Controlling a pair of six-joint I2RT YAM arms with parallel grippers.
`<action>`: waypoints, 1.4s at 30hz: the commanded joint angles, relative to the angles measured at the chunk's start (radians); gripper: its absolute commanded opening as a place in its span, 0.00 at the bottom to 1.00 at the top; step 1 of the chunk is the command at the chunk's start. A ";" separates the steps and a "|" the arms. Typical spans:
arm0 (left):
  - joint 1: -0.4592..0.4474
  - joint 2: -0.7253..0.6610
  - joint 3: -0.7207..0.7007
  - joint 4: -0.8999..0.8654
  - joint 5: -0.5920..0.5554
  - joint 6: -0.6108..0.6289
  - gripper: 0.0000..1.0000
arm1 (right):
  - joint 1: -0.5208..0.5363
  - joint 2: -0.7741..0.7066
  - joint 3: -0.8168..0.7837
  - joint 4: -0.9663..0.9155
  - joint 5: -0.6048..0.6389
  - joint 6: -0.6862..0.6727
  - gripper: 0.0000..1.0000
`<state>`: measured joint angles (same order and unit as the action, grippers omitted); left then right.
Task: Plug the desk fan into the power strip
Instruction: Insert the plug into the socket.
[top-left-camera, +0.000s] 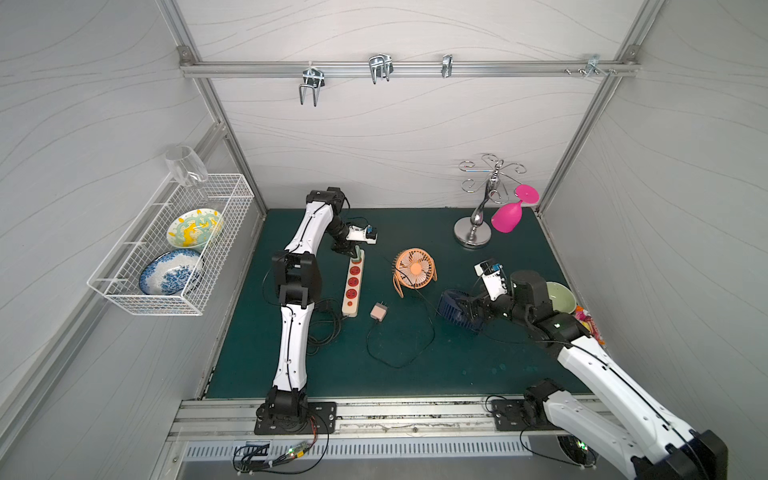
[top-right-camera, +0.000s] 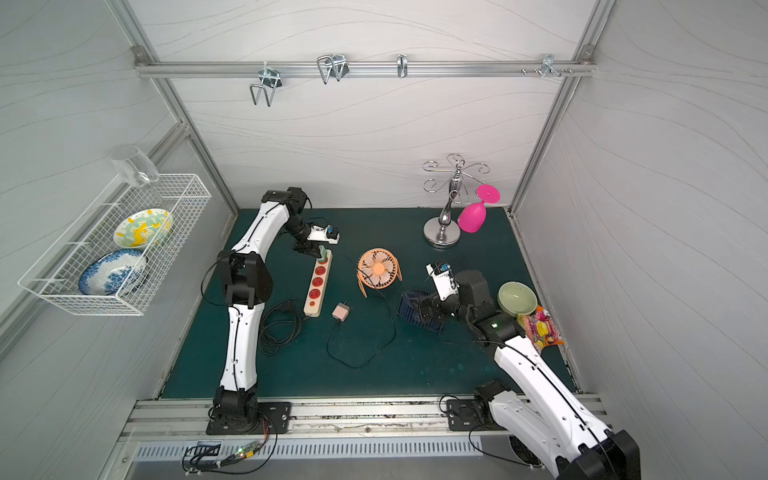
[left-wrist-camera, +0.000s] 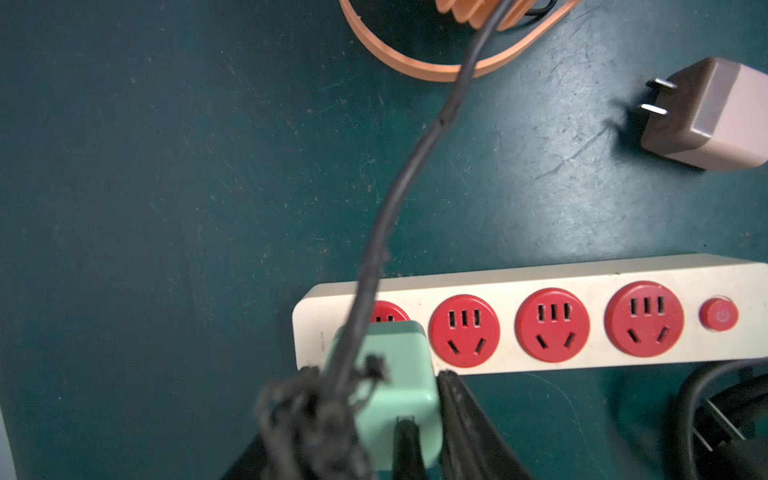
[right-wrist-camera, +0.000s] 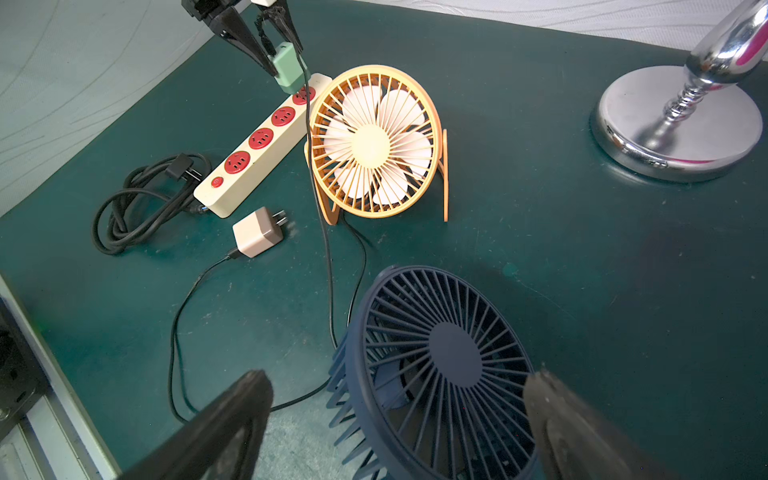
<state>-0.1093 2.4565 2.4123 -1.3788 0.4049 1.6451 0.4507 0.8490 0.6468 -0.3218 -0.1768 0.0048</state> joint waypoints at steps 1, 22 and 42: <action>0.005 0.028 0.035 -0.005 0.016 -0.005 0.00 | -0.007 0.005 0.001 0.021 -0.015 0.012 0.99; 0.005 0.065 0.015 0.019 -0.037 0.028 0.00 | -0.024 0.019 0.001 0.029 -0.038 0.019 0.99; -0.042 0.142 0.036 0.049 -0.130 -0.003 0.00 | -0.030 0.021 0.000 0.032 -0.044 0.020 0.99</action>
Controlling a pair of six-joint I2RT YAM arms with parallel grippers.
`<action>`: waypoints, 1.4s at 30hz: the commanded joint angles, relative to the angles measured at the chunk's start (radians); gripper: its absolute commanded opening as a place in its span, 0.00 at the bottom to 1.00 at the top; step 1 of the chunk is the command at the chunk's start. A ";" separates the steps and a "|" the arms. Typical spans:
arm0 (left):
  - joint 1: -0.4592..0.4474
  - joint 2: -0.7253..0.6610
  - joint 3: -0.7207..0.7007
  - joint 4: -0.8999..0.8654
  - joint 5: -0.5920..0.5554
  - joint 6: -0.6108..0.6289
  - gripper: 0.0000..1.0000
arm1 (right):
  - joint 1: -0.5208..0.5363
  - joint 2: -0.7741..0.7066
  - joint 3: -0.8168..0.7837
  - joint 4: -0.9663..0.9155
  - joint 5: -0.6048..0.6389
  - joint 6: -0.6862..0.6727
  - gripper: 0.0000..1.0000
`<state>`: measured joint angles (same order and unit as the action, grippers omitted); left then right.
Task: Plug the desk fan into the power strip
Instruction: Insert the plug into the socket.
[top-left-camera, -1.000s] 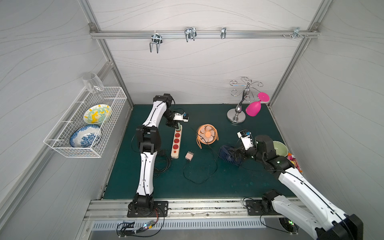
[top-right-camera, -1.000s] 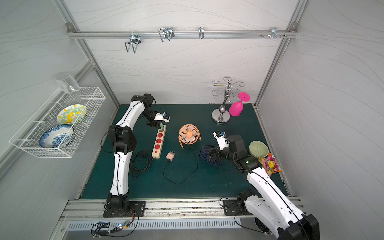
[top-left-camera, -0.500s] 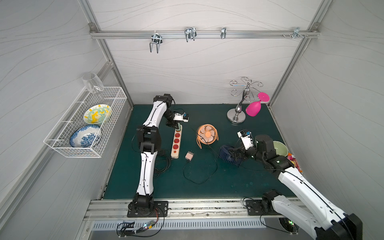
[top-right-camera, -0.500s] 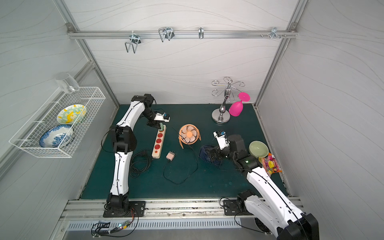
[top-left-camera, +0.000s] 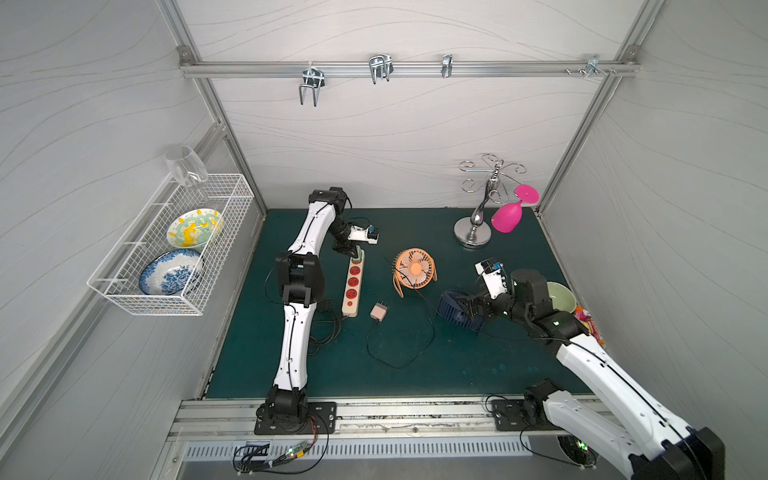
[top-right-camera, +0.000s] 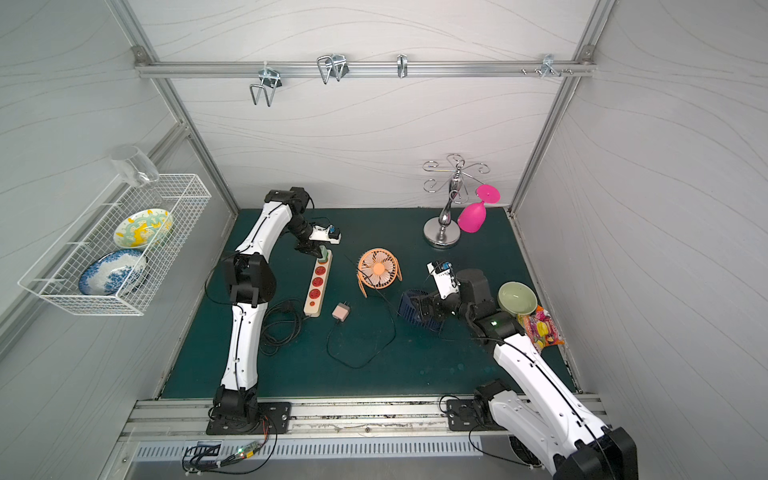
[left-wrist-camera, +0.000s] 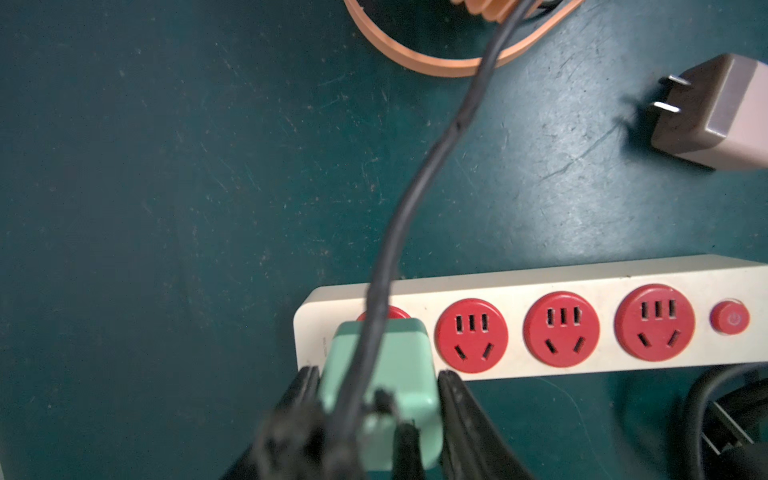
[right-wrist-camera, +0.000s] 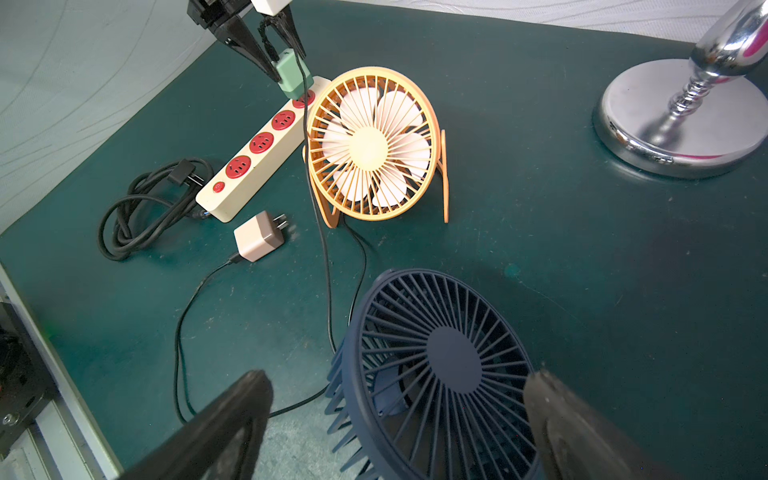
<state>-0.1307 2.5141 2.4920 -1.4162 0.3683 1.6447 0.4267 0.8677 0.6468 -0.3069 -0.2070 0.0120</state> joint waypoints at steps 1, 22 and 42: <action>-0.026 0.087 -0.042 0.091 -0.097 -0.005 0.00 | -0.006 0.001 0.000 0.015 -0.015 0.011 0.99; -0.035 0.045 -0.132 0.110 -0.208 -0.007 0.00 | -0.007 -0.007 -0.003 0.020 -0.012 0.011 0.99; -0.071 0.078 -0.168 0.197 -0.170 -0.074 0.00 | -0.008 -0.007 -0.003 0.019 -0.012 0.006 0.99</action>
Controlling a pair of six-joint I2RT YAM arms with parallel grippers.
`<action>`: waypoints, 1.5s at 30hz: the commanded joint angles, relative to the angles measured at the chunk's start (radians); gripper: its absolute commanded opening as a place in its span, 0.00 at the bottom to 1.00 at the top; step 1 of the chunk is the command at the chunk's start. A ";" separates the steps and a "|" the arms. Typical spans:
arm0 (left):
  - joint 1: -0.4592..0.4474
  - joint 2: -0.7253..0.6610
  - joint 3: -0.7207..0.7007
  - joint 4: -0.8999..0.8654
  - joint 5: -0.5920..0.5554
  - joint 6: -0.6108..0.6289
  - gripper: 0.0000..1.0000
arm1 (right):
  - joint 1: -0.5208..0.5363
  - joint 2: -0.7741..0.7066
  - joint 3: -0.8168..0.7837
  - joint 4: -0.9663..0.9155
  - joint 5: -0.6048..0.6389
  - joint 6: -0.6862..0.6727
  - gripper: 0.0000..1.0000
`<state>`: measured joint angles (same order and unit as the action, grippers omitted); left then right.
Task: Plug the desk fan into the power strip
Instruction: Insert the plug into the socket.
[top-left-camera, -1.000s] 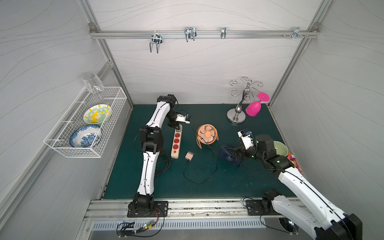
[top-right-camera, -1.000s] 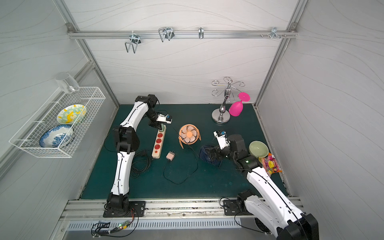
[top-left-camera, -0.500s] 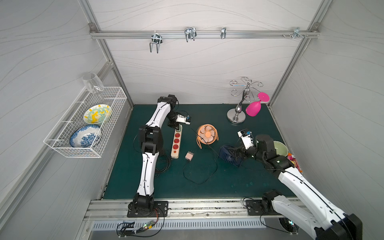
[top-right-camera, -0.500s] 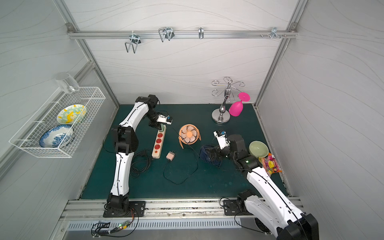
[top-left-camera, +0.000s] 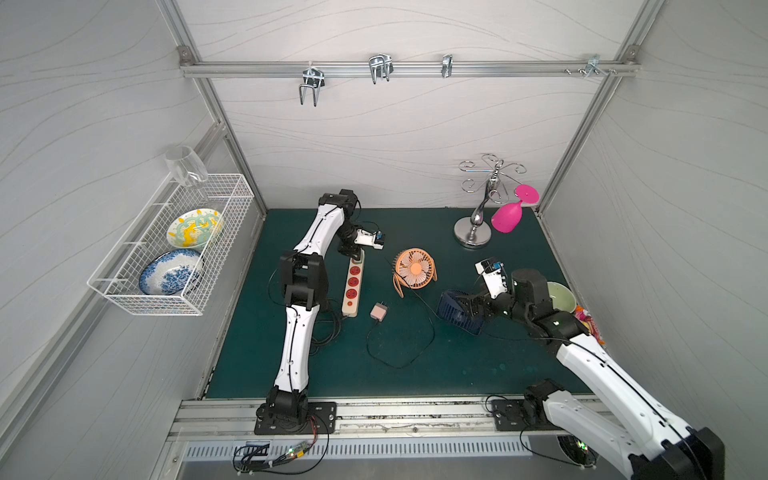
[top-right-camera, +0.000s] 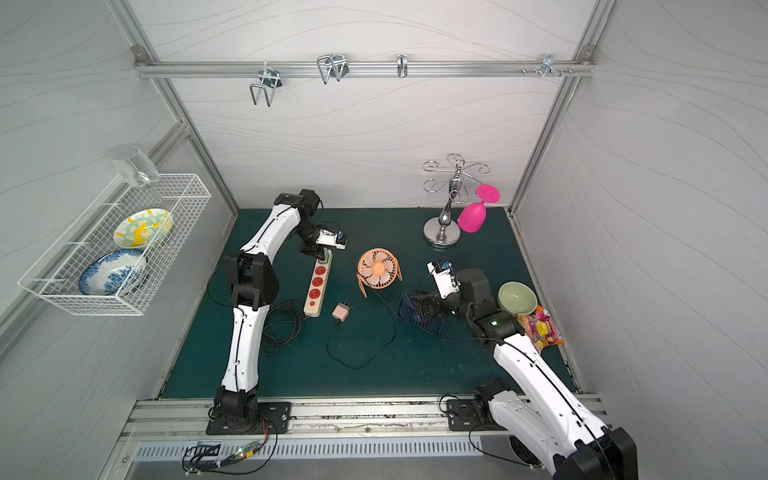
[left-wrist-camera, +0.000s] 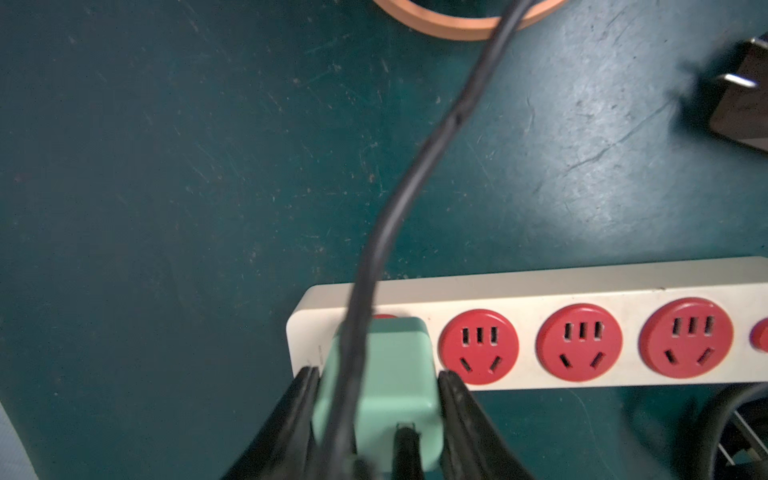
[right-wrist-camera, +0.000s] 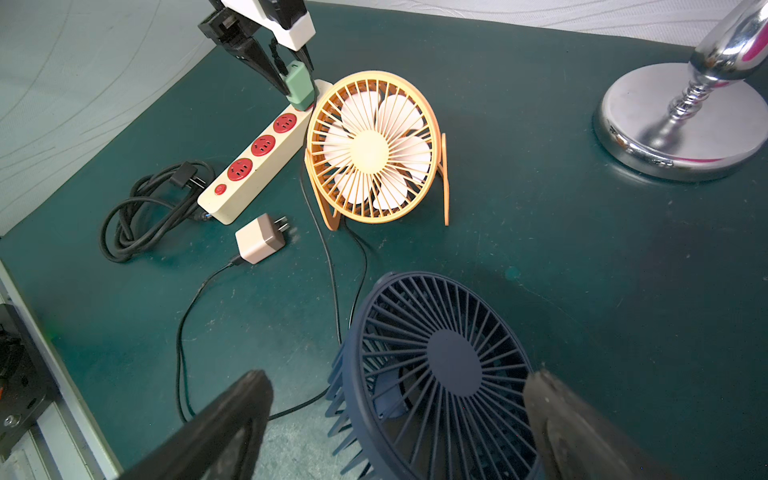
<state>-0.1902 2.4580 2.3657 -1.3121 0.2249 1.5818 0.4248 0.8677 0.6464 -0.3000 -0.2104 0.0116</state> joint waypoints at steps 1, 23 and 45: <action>-0.013 0.125 -0.043 0.095 -0.015 -0.016 0.00 | -0.005 -0.007 -0.003 0.011 -0.011 0.006 0.99; -0.011 -0.418 -0.403 0.249 0.132 -0.124 1.00 | 0.005 -0.084 0.050 -0.034 -0.118 -0.032 0.99; 0.092 -1.002 -0.984 0.467 0.152 -0.580 1.00 | 0.258 0.158 0.209 -0.095 -0.247 -0.423 0.99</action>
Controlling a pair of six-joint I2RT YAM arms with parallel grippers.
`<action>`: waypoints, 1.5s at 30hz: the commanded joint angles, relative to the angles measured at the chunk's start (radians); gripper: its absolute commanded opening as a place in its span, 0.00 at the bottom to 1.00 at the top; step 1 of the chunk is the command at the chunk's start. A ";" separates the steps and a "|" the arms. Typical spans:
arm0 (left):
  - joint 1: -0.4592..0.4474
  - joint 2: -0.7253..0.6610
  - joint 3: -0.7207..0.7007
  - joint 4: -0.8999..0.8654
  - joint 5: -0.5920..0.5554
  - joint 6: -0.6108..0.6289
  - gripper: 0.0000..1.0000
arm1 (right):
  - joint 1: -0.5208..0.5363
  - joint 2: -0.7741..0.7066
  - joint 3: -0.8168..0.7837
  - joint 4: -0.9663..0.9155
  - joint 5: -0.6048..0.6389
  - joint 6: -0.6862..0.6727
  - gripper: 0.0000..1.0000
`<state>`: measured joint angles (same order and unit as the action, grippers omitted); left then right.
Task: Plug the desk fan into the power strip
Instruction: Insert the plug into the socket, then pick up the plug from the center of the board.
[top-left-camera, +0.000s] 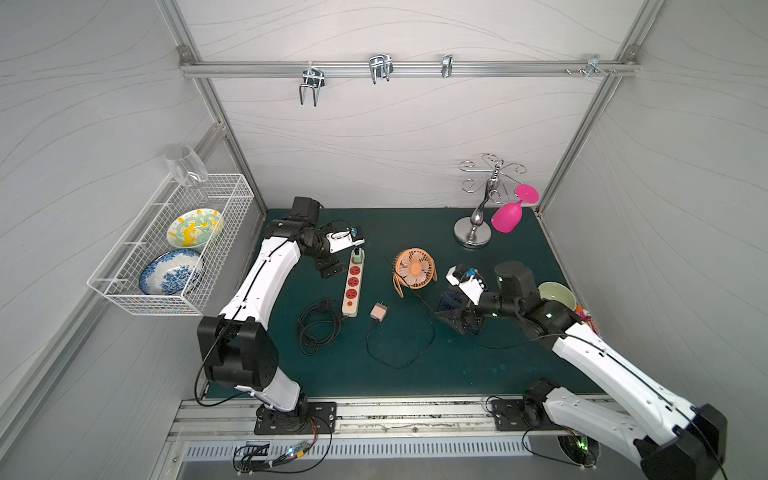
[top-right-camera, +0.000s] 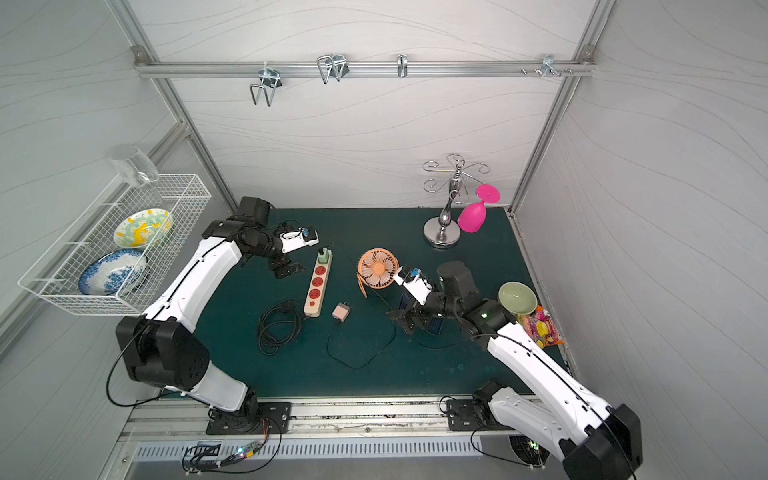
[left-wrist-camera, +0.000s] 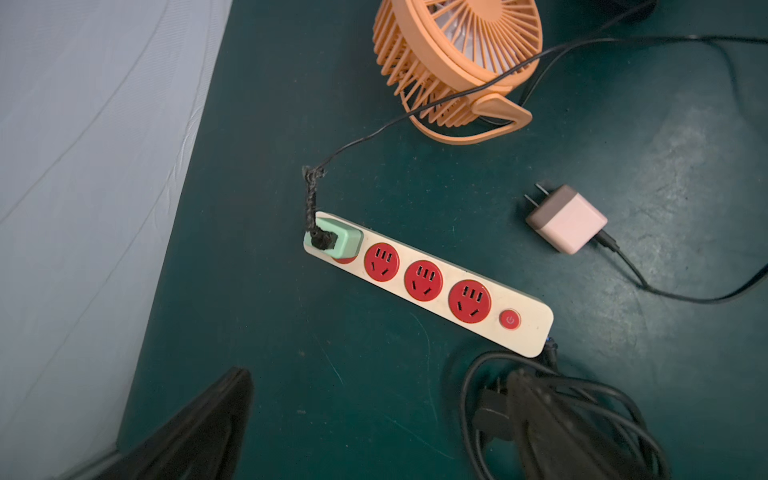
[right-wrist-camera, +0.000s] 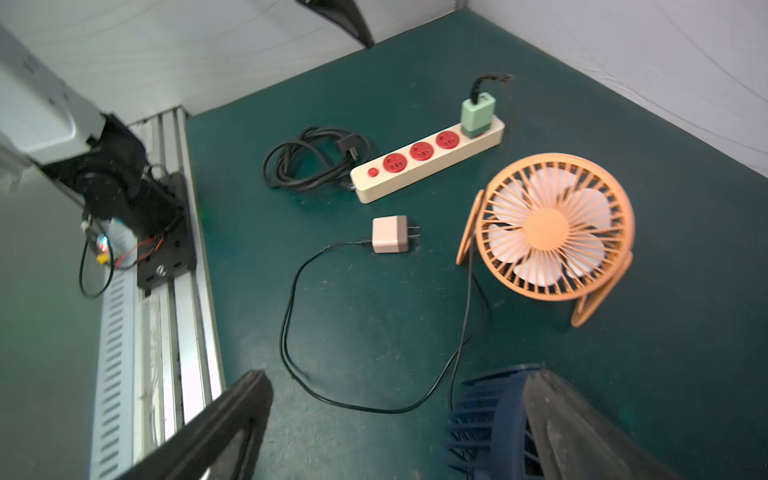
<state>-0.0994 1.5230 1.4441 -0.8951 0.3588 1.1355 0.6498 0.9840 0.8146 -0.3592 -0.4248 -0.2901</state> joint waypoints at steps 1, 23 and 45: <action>0.001 -0.099 -0.100 0.073 0.014 -0.160 1.00 | 0.047 0.069 0.062 -0.046 -0.038 -0.154 0.99; 0.034 -0.351 -0.407 0.321 -0.121 -0.863 1.00 | 0.212 0.745 0.618 -0.423 -0.126 -0.634 0.99; 0.058 -0.342 -0.444 0.375 -0.119 -1.031 1.00 | 0.236 1.202 0.905 -0.385 -0.099 -0.670 0.99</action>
<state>-0.0475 1.1862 0.9924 -0.5591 0.2131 0.1226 0.8841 2.1586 1.6901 -0.7666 -0.4919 -0.9718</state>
